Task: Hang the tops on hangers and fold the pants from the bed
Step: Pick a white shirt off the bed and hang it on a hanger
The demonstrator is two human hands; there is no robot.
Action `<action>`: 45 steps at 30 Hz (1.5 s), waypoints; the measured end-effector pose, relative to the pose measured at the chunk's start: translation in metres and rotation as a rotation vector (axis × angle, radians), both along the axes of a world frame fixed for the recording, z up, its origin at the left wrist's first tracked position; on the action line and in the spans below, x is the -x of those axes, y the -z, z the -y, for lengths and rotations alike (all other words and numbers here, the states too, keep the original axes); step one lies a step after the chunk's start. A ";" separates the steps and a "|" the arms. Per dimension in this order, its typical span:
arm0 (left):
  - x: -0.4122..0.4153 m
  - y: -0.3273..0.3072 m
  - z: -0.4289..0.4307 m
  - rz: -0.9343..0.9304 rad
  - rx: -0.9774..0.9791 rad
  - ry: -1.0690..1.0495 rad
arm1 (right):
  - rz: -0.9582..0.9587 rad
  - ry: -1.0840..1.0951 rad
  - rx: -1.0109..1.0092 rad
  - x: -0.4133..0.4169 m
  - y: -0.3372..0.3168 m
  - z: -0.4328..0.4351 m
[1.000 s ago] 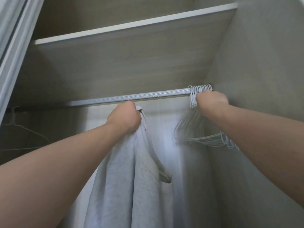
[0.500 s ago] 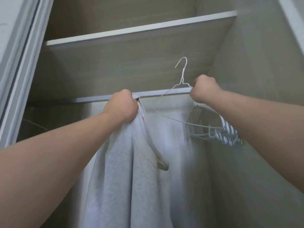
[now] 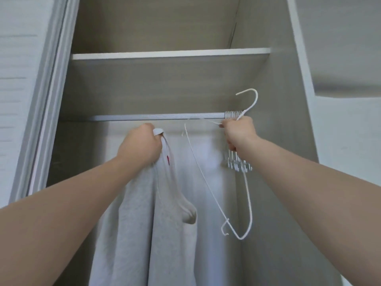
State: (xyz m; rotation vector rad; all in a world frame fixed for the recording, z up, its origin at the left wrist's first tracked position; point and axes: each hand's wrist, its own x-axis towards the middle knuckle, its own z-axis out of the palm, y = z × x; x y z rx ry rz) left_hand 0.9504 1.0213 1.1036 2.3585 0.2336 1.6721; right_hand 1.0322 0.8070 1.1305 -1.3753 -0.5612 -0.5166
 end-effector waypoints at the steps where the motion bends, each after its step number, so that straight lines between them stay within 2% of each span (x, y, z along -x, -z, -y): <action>1: 0.006 0.005 0.004 -0.014 0.004 0.007 | 0.020 0.017 0.004 0.009 0.005 0.007; 9: 0.078 0.001 0.097 -0.099 0.061 0.078 | 0.281 0.069 0.044 0.120 0.057 0.115; 17: 0.156 0.020 0.228 -0.209 0.163 0.186 | 0.327 0.053 -0.032 0.241 0.133 0.271; 24: 0.203 0.098 0.292 -0.474 0.208 0.168 | 0.249 0.013 0.043 0.322 0.220 0.361; 28: 0.222 0.156 0.309 -0.532 0.470 0.428 | 0.155 0.052 0.171 0.354 0.277 0.390; 32: 0.239 0.215 0.325 -0.570 0.655 0.541 | 0.034 0.061 0.272 0.387 0.330 0.404; 35: 0.250 0.254 0.334 -0.626 0.597 0.542 | -0.031 0.087 0.284 0.413 0.361 0.417; 39: 0.266 0.298 0.351 -0.709 0.359 0.487 | -0.053 0.165 0.336 0.452 0.399 0.427; 45: 0.298 0.362 0.392 -0.886 0.093 0.605 | -0.239 0.153 0.388 0.466 0.456 0.421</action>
